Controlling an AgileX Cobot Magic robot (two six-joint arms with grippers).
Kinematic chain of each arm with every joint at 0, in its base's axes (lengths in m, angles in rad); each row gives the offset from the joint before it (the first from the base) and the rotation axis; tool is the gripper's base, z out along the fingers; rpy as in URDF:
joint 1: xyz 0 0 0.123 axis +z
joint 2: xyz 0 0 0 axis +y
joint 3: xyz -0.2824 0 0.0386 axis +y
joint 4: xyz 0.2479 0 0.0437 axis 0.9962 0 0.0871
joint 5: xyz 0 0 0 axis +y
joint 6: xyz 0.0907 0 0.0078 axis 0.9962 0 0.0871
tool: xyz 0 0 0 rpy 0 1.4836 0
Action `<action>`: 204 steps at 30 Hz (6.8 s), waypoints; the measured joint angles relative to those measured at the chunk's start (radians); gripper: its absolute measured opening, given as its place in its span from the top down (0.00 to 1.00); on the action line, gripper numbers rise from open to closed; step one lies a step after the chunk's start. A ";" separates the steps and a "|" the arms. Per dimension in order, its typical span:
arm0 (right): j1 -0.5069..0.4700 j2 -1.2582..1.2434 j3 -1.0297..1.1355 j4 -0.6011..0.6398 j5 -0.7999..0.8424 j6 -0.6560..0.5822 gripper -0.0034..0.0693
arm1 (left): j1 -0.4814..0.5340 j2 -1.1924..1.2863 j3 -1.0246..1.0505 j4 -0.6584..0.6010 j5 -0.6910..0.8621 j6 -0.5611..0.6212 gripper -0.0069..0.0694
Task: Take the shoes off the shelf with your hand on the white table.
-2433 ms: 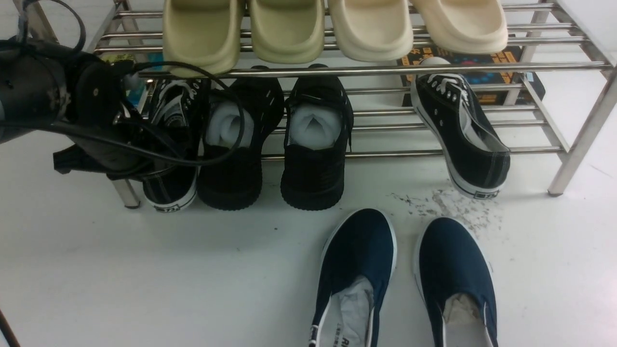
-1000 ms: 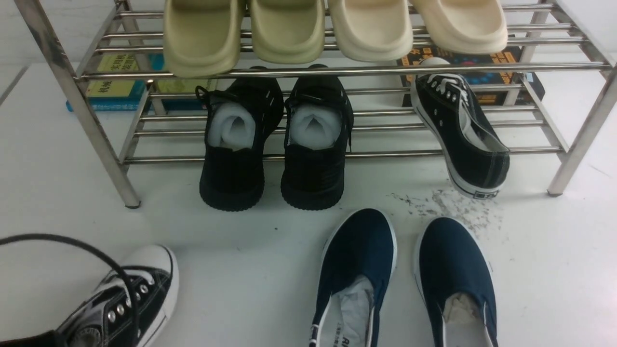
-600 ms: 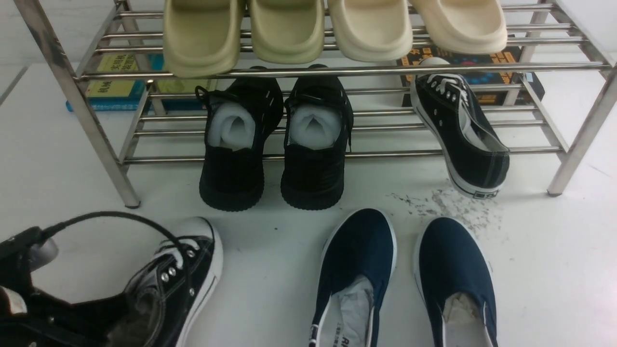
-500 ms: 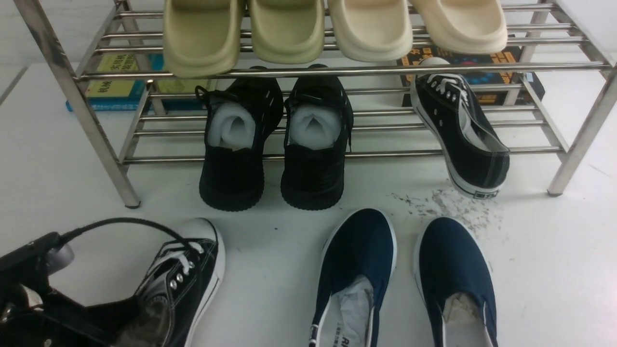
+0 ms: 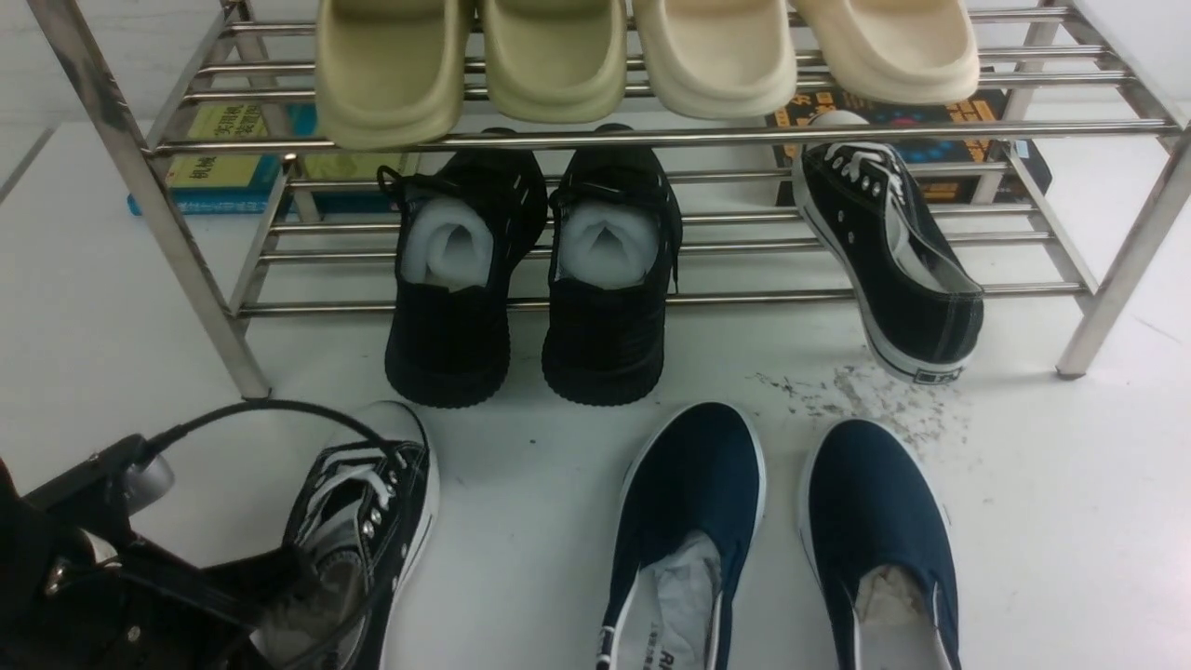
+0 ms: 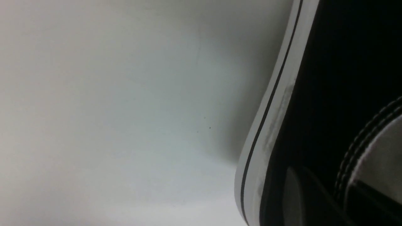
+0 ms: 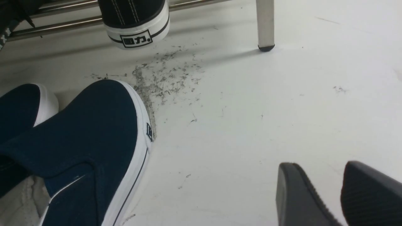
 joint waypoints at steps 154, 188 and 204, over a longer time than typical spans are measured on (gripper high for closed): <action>1.042 1.415 -1.248 0.094 0.573 0.411 0.94 | 0.000 -0.131 -0.178 0.350 0.120 -0.024 0.49; 1.131 1.780 -1.775 -0.040 0.843 0.446 0.92 | 0.000 -0.131 -0.178 0.374 0.120 -0.030 0.49; 1.139 2.057 -1.776 -0.118 0.642 0.546 0.89 | 0.000 -0.131 -0.178 0.388 0.113 -0.030 0.49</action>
